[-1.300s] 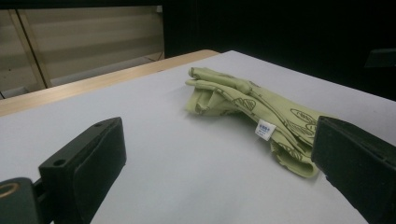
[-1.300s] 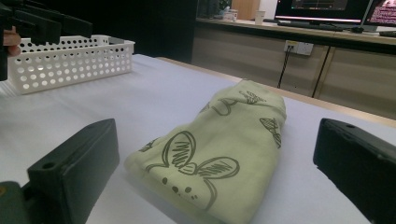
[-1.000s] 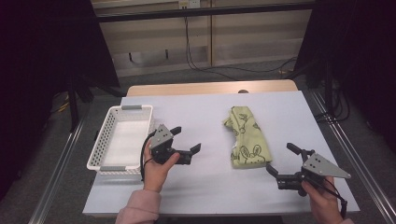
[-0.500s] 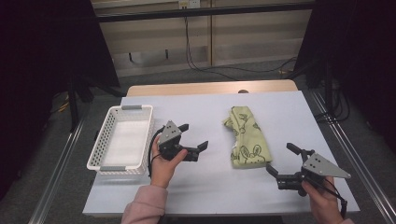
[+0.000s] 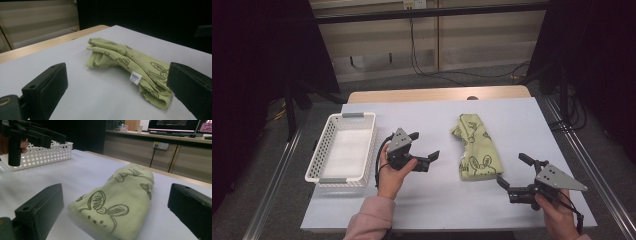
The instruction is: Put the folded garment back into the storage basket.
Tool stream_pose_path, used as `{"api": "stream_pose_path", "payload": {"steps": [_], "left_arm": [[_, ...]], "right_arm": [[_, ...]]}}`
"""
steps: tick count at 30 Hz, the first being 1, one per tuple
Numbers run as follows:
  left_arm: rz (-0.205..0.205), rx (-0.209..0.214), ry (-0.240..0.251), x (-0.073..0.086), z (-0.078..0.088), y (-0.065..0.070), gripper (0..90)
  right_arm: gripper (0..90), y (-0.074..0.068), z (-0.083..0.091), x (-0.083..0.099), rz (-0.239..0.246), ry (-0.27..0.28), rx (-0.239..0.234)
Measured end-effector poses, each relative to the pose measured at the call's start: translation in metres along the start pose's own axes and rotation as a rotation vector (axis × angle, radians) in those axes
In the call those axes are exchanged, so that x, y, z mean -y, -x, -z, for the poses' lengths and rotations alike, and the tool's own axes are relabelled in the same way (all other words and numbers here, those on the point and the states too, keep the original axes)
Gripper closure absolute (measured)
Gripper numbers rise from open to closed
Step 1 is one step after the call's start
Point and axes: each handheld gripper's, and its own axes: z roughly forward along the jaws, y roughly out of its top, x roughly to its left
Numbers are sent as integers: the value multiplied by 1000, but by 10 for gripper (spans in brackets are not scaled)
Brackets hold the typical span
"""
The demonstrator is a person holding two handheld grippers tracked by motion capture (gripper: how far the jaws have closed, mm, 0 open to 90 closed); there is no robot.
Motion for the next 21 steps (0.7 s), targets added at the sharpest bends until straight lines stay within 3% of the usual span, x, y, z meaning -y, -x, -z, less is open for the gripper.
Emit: {"api": "stream_pose_path", "payload": {"steps": [9, 11, 16, 21], "left_arm": [[-2, 2, -29, -3, -9, 2, 40], [1, 41, -9, -2, -12, 0, 40], [5, 64, -5, -3, -18, 1, 40], [-9, 27, -46, -5, -22, 4, 40]], "right_arm": [[2, 0, 0, 0, -3, -2, 2], [2, 0, 0, 0, 0, 0, 2], [1, 0, 0, 0, 0, 1, -1], [2, 0, 0, 0, 0, 1, 1]]}}
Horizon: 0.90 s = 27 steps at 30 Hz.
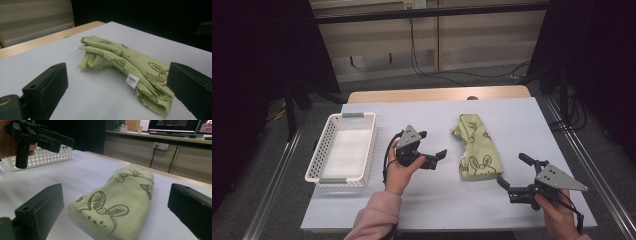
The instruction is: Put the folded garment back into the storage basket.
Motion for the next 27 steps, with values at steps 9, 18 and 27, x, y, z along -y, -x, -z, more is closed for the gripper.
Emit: {"api": "stream_pose_path", "payload": {"steps": [9, 18, 27], "left_arm": [[20, 39, -1, -1, -13, 1, 40], [8, 50, -32, -4, -27, 3, 41], [3, 60, -60, -3, -37, 5, 42]], "right_arm": [[1, 0, 0, 0, 1, 0, -4], [2, 0, 0, 0, 0, 1, -4], [2, 0, 0, 0, 4, -2, -4]]}}
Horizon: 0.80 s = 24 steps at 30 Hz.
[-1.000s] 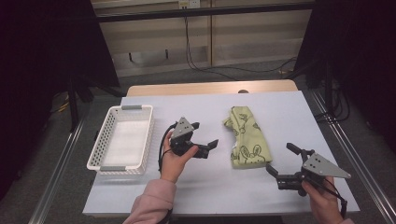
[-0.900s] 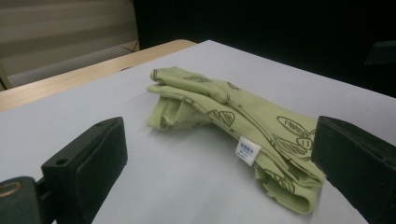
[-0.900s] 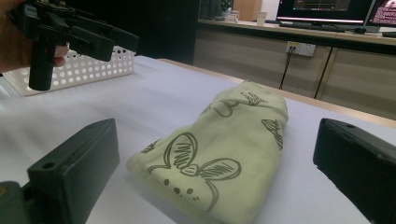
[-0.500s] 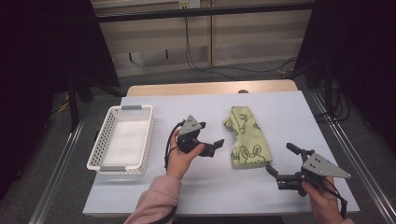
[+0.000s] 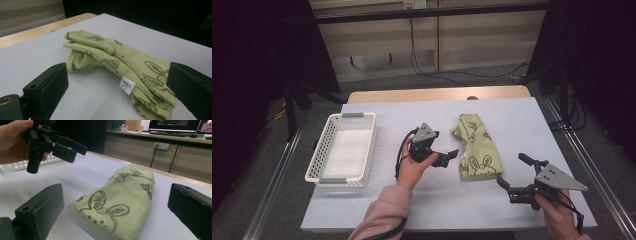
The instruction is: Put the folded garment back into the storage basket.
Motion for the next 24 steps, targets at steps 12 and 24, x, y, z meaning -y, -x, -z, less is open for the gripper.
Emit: {"api": "stream_pose_path", "payload": {"steps": [12, 24], "left_arm": [[8, 18, -23, -3, -13, 3, 43], [13, 25, -49, -1, -24, 2, 43]], "right_arm": [[2, -1, 0, 0, -1, -4, 2], [2, -1, 0, 0, -5, 1, 0]]}}
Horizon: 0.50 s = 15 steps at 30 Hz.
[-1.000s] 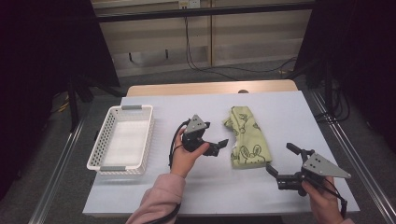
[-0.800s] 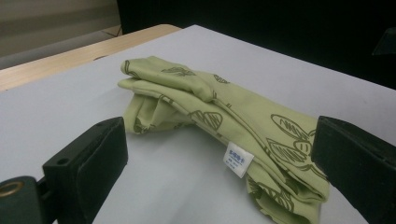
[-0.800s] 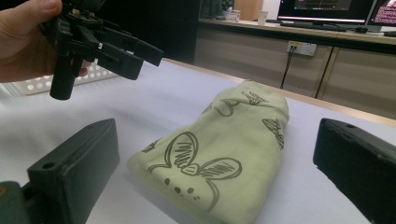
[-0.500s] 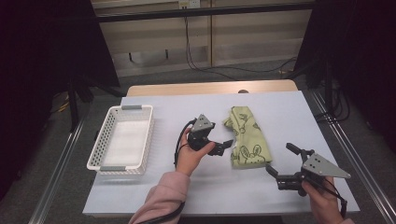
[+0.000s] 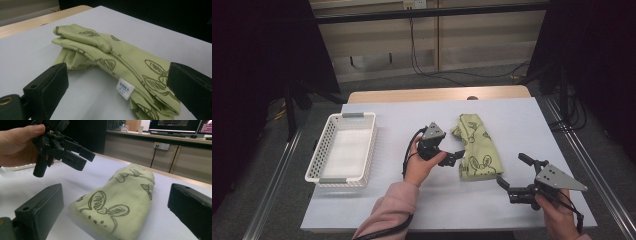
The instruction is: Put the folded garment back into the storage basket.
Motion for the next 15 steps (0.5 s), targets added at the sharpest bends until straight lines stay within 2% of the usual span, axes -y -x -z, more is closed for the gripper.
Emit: {"api": "stream_pose_path", "payload": {"steps": [8, 15], "left_arm": [[19, 13, -25, 1, -10, -1, 44], [52, 18, -47, 3, -19, -1, 44]], "right_arm": [[2, -1, 0, 0, -5, -6, 3], [2, 0, 0, 0, 1, -1, 1]]}}
